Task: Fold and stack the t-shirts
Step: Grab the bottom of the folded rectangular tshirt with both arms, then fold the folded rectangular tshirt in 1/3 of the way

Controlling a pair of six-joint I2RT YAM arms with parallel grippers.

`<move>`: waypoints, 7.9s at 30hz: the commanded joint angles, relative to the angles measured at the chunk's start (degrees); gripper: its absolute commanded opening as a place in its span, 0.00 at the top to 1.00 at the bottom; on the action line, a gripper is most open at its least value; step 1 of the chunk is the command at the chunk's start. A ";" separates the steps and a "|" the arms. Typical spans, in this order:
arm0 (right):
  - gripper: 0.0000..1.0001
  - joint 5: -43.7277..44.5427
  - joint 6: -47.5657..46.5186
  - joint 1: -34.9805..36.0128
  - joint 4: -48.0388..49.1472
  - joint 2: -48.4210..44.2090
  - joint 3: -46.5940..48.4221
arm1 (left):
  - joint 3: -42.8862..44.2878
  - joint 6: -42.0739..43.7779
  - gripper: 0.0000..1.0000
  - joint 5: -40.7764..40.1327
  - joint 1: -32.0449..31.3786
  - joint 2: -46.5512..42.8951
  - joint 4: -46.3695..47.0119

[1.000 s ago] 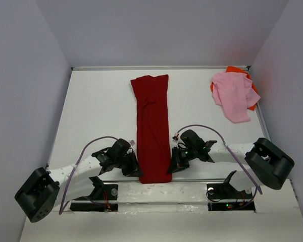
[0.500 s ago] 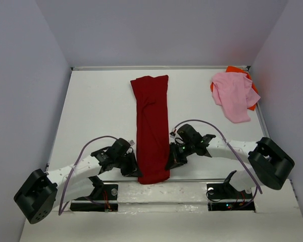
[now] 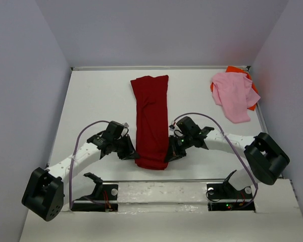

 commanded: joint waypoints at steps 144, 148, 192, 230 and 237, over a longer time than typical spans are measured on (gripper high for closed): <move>0.42 -9.08 -14.01 -24.11 -5.52 36.27 37.41 | 14.36 -2.73 1.00 4.61 2.44 33.94 33.63; 0.42 -9.78 -13.40 -24.11 -5.60 36.00 37.14 | 15.85 -0.80 1.00 2.31 2.26 35.70 30.73; 0.45 -7.68 -9.09 -19.19 -20.19 31.00 39.07 | 17.17 3.77 1.00 -7.09 0.15 29.64 21.50; 1.00 -21.92 37.23 -24.63 19.36 39.43 38.64 | 16.21 5.09 1.00 -7.36 0.24 28.06 19.48; 1.00 -18.93 38.19 -27.36 19.53 38.20 36.79 | 15.77 5.44 1.00 -7.36 0.51 27.27 19.12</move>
